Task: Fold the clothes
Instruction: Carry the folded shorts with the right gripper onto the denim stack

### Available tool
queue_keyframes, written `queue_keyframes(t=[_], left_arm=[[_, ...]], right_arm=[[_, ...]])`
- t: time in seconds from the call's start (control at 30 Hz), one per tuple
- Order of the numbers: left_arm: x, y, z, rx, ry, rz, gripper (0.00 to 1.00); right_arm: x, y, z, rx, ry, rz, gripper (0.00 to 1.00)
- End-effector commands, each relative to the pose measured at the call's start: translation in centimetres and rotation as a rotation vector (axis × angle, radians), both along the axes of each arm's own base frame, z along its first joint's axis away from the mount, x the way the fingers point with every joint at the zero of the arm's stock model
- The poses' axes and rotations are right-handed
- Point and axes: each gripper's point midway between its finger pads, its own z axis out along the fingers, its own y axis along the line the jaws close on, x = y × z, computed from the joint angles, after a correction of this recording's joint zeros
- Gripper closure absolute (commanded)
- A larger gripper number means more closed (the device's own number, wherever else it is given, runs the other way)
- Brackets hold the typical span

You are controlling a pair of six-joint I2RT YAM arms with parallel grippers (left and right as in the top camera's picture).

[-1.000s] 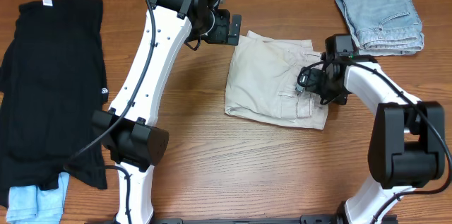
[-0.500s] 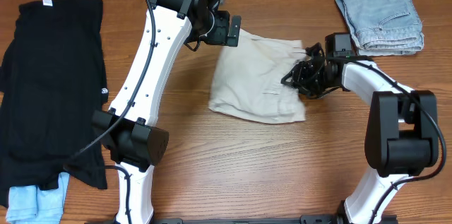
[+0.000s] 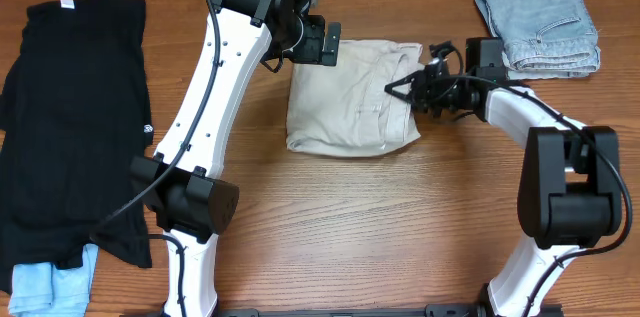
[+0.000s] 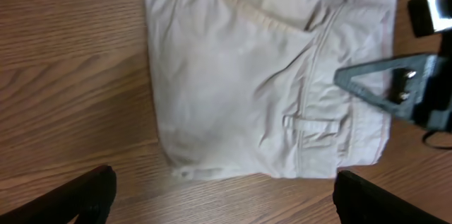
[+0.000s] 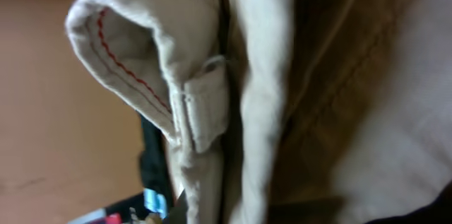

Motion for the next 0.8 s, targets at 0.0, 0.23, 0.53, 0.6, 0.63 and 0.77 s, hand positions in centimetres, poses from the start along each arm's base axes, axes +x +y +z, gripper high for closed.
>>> queue_keyframes(t=[0.0, 0.23, 0.53, 0.6, 0.63, 0.77], left_arm=[[0.0, 0.1, 1.0, 0.006, -0.034, -0.024, 0.0], [0.0, 0.1, 1.0, 0.006, -0.035, -0.024, 0.0], [0.0, 0.1, 1.0, 0.006, -0.035, -0.024, 0.0], [0.0, 0.1, 1.0, 0.006, -0.034, -0.023, 0.0], [0.0, 0.0, 1.0, 0.006, -0.034, -0.024, 0.01], [0.0, 0.1, 1.0, 0.006, -0.034, -0.024, 0.0]], right_arm=[[3.2, -2.5, 9.5, 0.112, -0.128, -0.095, 0.96], [6.4, -7.4, 17.5, 0.153, -0.298, -0.224, 0.96], [9.5, -16.2, 23.4, 0.144, -0.496, -0.461, 0.96], [10.0, -18.0, 24.3, 0.124, -0.552, -0.52, 0.96], [10.2, -18.9, 24.7, 0.112, -0.578, -0.552, 0.96], [11.2, -21.7, 26.1, 0.063, -0.67, -0.681, 0.96]])
